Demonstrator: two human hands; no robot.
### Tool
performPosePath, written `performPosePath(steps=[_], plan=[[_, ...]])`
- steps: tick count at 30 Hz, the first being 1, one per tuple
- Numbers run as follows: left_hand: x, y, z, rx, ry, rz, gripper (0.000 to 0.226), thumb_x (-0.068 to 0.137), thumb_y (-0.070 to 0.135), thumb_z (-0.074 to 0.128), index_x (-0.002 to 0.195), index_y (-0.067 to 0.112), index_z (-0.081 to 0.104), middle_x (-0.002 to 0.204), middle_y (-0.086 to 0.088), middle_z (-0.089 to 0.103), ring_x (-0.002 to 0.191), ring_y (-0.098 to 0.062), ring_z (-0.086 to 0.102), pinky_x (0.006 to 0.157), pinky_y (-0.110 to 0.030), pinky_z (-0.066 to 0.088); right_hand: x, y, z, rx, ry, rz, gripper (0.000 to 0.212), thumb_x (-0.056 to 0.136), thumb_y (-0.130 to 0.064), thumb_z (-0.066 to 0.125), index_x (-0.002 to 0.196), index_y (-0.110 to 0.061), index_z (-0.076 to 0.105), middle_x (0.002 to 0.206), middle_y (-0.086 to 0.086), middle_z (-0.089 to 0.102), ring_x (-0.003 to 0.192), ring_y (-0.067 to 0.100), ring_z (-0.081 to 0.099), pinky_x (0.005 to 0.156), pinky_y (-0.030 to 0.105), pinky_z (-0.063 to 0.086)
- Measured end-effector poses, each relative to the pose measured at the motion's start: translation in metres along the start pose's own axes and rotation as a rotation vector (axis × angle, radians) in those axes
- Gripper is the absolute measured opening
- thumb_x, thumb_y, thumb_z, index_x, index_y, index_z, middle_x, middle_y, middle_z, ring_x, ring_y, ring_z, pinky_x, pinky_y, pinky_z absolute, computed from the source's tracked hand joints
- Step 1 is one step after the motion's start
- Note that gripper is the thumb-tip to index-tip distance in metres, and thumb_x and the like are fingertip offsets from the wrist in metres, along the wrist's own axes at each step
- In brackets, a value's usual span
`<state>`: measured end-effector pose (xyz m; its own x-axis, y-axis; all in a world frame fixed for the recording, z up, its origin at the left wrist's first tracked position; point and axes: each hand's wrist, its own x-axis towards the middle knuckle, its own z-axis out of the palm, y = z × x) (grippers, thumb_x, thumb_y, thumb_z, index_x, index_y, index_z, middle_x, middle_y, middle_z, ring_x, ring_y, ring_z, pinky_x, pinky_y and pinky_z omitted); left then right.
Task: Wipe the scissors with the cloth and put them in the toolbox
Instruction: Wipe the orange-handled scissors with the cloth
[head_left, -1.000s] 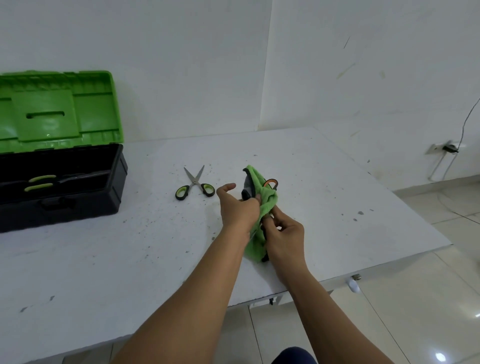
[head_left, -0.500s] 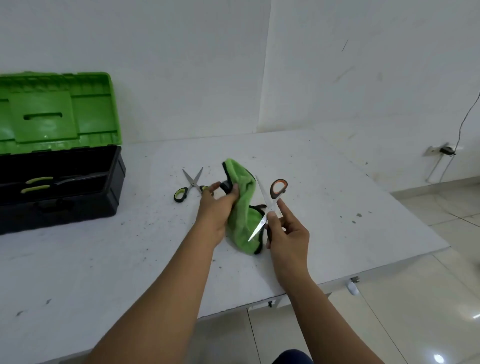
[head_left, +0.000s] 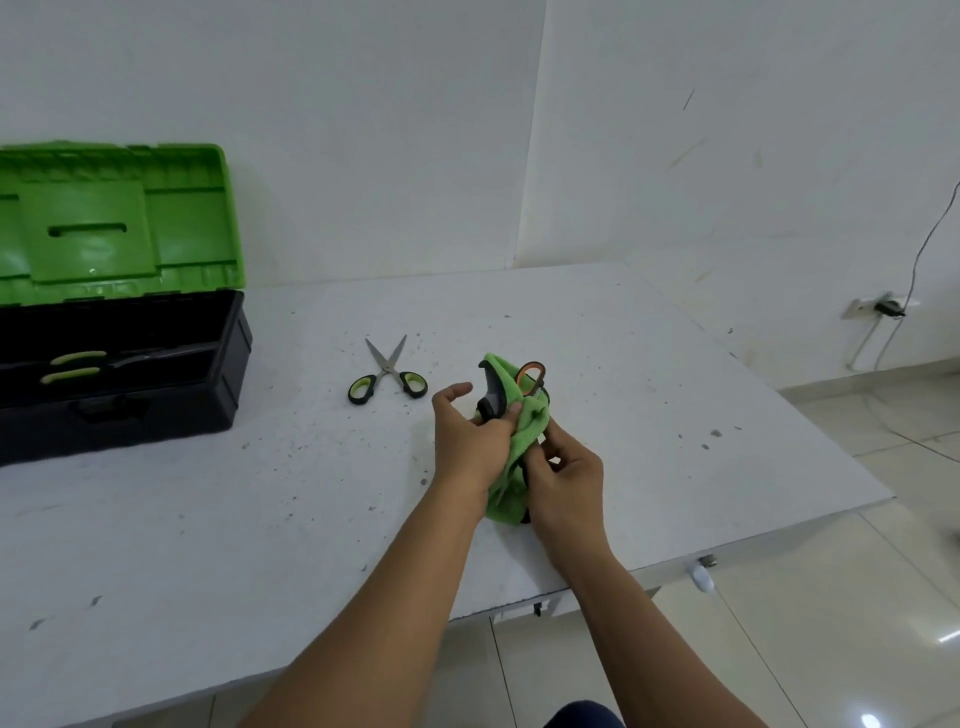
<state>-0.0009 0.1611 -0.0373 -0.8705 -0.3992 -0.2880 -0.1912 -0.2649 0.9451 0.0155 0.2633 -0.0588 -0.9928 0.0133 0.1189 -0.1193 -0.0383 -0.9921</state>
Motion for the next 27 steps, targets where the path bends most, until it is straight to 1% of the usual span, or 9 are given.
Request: performPosePath(steps=[4, 7, 9, 11, 14, 16, 19, 23, 27], plan=[[-0.001, -0.005, -0.002, -0.015, -0.060, -0.038, 0.064, 0.088, 0.024, 0.086, 0.134, 0.035, 0.044, 0.112, -0.002, 0.074, 0.104, -0.024, 0.075, 0.096, -0.050, 0.061, 0.000, 0.003, -0.001, 0.043, -0.012, 0.017, 0.026, 0.105, -0.011, 0.059, 0.095, -0.021, 0.081, 0.065, 0.000, 0.060, 0.066, 0.020, 0.054, 0.066, 0.038, 0.048], [0.008, 0.003, -0.002, 0.005, -0.003, -0.008, 0.061, 0.089, 0.016, 0.084, 0.129, 0.034, 0.042, 0.106, -0.004, 0.073, 0.102, -0.022, 0.074, 0.096, -0.047, 0.061, 0.003, 0.006, 0.003, -0.011, -0.036, -0.019, 0.026, 0.104, -0.010, 0.058, 0.089, -0.018, 0.078, 0.064, 0.009, 0.057, 0.064, 0.022, 0.049, 0.064, 0.038, 0.044], [0.011, 0.007, 0.003, -0.017, 0.035, -0.007, 0.059, 0.091, 0.012, 0.081, 0.128, 0.032, 0.040, 0.101, 0.000, 0.067, 0.096, -0.016, 0.070, 0.093, -0.042, 0.061, 0.004, 0.007, 0.004, -0.020, -0.033, -0.015, 0.028, 0.102, -0.007, 0.057, 0.091, -0.020, 0.078, 0.061, 0.003, 0.053, 0.062, 0.021, 0.045, 0.063, 0.037, 0.040], [0.013, 0.006, 0.010, -0.058, 0.058, -0.012, 0.057, 0.093, 0.010, 0.079, 0.129, 0.029, 0.040, 0.098, 0.004, 0.060, 0.089, -0.010, 0.064, 0.081, -0.034, 0.059, 0.006, 0.005, 0.001, -0.026, -0.022, 0.010, 0.036, 0.102, -0.003, 0.055, 0.101, -0.029, 0.081, 0.057, -0.008, 0.051, 0.059, 0.014, 0.043, 0.060, 0.030, 0.039], [0.015, 0.004, 0.017, -0.090, 0.111, -0.026, 0.055, 0.093, 0.010, 0.078, 0.127, 0.027, 0.040, 0.107, 0.000, 0.060, 0.086, -0.010, 0.062, 0.072, -0.028, 0.053, 0.004, 0.000, -0.002, 0.008, -0.036, 0.025, 0.045, 0.104, -0.002, 0.054, 0.111, -0.040, 0.076, 0.055, -0.016, 0.052, 0.054, 0.007, 0.043, 0.055, 0.023, 0.041], [0.017, 0.007, 0.018, -0.112, 0.165, -0.041, 0.053, 0.092, 0.010, 0.079, 0.125, 0.027, 0.040, 0.118, -0.006, 0.060, 0.090, -0.014, 0.064, 0.078, -0.034, 0.056, 0.002, 0.000, 0.000, 0.011, -0.038, 0.014, 0.043, 0.105, -0.006, 0.055, 0.117, -0.043, 0.074, 0.061, -0.013, 0.062, 0.060, 0.008, 0.047, 0.059, 0.024, 0.044], [0.023, 0.011, 0.018, -0.128, 0.190, -0.062, 0.052, 0.091, 0.010, 0.078, 0.122, 0.027, 0.040, 0.130, -0.012, 0.059, 0.104, -0.027, 0.067, 0.093, -0.044, 0.060, 0.003, 0.008, 0.004, 0.019, -0.031, 0.022, 0.041, 0.105, -0.012, 0.058, 0.131, -0.041, 0.069, 0.077, 0.006, 0.071, 0.071, 0.018, 0.050, 0.068, 0.034, 0.047], [0.032, 0.010, 0.019, -0.146, 0.197, -0.106, 0.053, 0.090, 0.008, 0.078, 0.121, 0.026, 0.039, 0.132, -0.015, 0.060, 0.108, -0.031, 0.068, 0.097, -0.050, 0.060, 0.006, 0.008, 0.004, 0.010, -0.006, 0.046, 0.047, 0.103, -0.011, 0.059, 0.122, -0.053, 0.066, 0.075, 0.003, 0.065, 0.070, 0.020, 0.045, 0.068, 0.036, 0.045], [0.043, 0.013, 0.017, -0.163, 0.214, -0.117, 0.053, 0.090, 0.007, 0.078, 0.121, 0.024, 0.038, 0.130, -0.015, 0.061, 0.108, -0.031, 0.069, 0.096, -0.050, 0.060, 0.004, 0.007, 0.005, -0.015, -0.022, 0.015, 0.052, 0.102, -0.006, 0.057, 0.124, -0.052, 0.065, 0.078, 0.002, 0.071, 0.069, 0.017, 0.047, 0.064, 0.032, 0.047]])
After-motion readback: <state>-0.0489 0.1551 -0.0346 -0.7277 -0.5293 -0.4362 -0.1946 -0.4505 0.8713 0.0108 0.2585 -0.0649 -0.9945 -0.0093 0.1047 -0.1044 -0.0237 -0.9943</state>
